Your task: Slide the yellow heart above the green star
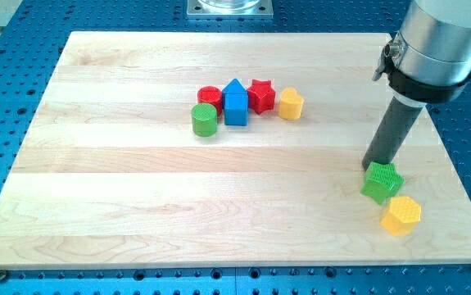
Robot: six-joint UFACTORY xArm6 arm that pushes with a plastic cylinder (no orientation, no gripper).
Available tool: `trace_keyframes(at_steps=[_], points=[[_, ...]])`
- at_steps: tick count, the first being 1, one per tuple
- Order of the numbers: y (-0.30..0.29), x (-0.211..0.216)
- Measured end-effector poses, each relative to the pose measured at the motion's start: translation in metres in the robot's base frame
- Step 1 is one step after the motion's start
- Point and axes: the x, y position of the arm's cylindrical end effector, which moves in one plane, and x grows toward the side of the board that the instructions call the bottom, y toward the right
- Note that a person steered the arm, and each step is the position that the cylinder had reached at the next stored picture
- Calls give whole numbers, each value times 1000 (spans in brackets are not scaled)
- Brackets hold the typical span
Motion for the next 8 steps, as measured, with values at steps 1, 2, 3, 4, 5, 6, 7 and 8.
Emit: trace_keyframes(at_steps=[1,2,3,4,5,6,7,8], points=[[-79,-14],[-162,-16],[-142,-83],[-113,-121],[-54,-113],[-64,-155],[-15,-156],[-14,-73]])
